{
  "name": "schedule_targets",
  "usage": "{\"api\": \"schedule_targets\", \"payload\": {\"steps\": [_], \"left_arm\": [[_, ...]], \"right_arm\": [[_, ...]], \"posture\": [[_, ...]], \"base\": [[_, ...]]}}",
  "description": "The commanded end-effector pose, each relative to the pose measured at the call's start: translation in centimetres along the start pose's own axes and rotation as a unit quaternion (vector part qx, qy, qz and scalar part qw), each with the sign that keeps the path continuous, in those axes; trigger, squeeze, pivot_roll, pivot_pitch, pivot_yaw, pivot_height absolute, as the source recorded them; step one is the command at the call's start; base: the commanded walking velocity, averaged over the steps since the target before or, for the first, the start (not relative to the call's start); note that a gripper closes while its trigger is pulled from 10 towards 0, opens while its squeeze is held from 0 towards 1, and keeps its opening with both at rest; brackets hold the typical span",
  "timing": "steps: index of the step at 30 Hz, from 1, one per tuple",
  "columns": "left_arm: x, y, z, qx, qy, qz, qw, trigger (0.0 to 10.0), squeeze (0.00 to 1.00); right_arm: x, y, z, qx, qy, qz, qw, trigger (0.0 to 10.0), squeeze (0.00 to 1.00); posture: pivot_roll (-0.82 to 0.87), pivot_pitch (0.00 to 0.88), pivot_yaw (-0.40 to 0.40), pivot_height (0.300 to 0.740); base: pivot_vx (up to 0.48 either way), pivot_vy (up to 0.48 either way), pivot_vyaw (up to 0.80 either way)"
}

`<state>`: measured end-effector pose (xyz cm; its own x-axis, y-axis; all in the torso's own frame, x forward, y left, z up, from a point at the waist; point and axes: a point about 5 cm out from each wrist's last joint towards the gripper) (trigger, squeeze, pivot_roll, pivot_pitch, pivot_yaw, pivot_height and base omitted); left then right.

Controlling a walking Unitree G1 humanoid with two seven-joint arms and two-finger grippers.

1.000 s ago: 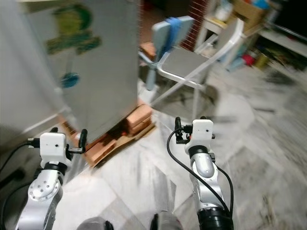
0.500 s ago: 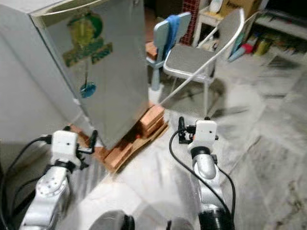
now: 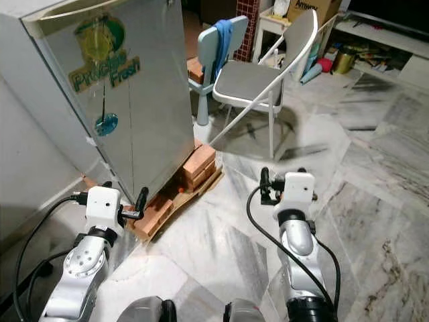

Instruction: Restocking fridge

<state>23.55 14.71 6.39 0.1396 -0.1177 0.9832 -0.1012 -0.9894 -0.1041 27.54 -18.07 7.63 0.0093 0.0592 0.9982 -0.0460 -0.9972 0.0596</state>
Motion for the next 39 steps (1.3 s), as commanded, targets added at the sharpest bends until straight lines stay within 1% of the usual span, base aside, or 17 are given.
{"api": "schedule_targets", "payload": {"steps": [1,6,12,14,15,17,18,21,23,25,27,29,39], "left_arm": [[0.0,-0.4,-0.2,0.011,-0.004,-0.001,1.000,10.0,0.00],[0.3,-0.4,0.2,0.008,-0.003,-0.002,1.000,10.0,0.00],[0.4,-0.3,0.2,0.004,-0.001,0.000,1.000,10.0,0.00],[0.6,-0.3,0.1,-0.006,0.006,0.003,1.000,10.0,0.00],[0.6,-0.2,0.0,-0.012,0.010,0.006,1.000,10.0,0.00],[0.5,-0.3,-0.3,-0.017,0.006,-0.008,1.000,10.0,0.00],[0.4,-0.3,-0.4,-0.015,0.005,-0.012,1.000,10.0,0.00],[0.4,-0.6,-0.6,-0.008,0.006,-0.008,1.000,10.0,0.00],[0.6,-1.0,-0.7,0.004,0.014,-0.009,1.000,10.0,0.00],[0.4,-1.1,-0.7,0.009,0.006,-0.008,1.000,10.0,0.00],[0.4,-1.0,-0.6,0.008,0.009,-0.012,1.000,10.0,0.00],[0.6,-1.0,-0.5,0.004,0.014,-0.006,1.000,10.0,0.00],[1.2,-1.2,0.0,-0.003,0.030,-0.008,1.000,10.0,0.00]], "right_arm": [[-0.2,-0.2,0.0,0.005,-0.005,-0.002,1.000,10.0,0.00],[-0.4,-0.2,-0.2,0.004,-0.012,-0.001,1.000,10.0,0.00],[-0.2,-0.3,0.1,0.011,-0.011,-0.003,1.000,10.0,0.00],[-0.2,-0.3,0.2,0.012,-0.011,-0.004,1.000,10.0,0.00],[-0.2,-0.3,0.2,0.012,-0.011,-0.004,1.000,10.0,0.00],[-0.1,-0.2,0.3,0.016,-0.011,-0.007,1.000,10.0,0.00],[-0.1,-0.2,0.3,0.016,-0.011,-0.008,1.000,10.0,0.00],[-0.1,-0.3,0.4,0.022,-0.012,-0.010,1.000,10.0,0.00],[0.0,-0.4,0.6,0.030,-0.011,-0.013,0.999,10.0,0.00],[0.0,-0.5,0.6,0.033,-0.012,-0.015,0.999,10.0,0.00],[0.0,-0.5,0.8,0.033,-0.011,-0.015,0.999,10.0,0.00],[0.0,-0.5,0.8,0.034,-0.011,-0.016,0.999,10.0,0.00],[0.1,-0.6,0.8,0.032,-0.007,-0.016,0.999,10.0,0.00]], "posture": [[0.06,0.083,-0.007,0.740],[0.06,0.085,-0.018,0.740],[0.07,0.095,-0.028,0.740],[0.07,0.095,-0.032,0.740],[0.07,0.095,-0.036,0.740],[0.08,0.097,-0.046,0.740],[0.08,0.097,-0.046,0.740],[0.09,0.098,-0.058,0.740],[0.09,0.098,-0.065,0.740],[0.09,0.096,-0.066,0.740],[0.09,0.095,-0.065,0.740],[0.09,0.094,-0.063,0.740],[0.08,0.092,-0.048,0.740]], "base": [[0.000,0.480,0.00],[0.000,0.480,0.00],[0.000,0.480,0.00],[0.000,0.480,0.00],[0.000,0.480,-0.51],[0.000,0.480,-0.80],[0.000,0.480,-0.80],[0.000,0.480,-0.73],[0.000,0.480,-0.54],[0.000,0.454,0.00],[0.000,0.480,0.00],[0.000,0.000,0.00],[0.000,0.000,0.00]]}}
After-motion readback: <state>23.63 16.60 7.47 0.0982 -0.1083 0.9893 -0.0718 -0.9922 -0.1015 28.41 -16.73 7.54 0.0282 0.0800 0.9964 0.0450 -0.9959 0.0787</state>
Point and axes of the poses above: a point about 5 cm out from each wrist's last joint towards the gripper, its own z axis pointing out of the wrist towards the gripper, its own x axis along the axis of the wrist's last joint, y = z × x, and after that the axes turned 1 degree about -z, right-handed
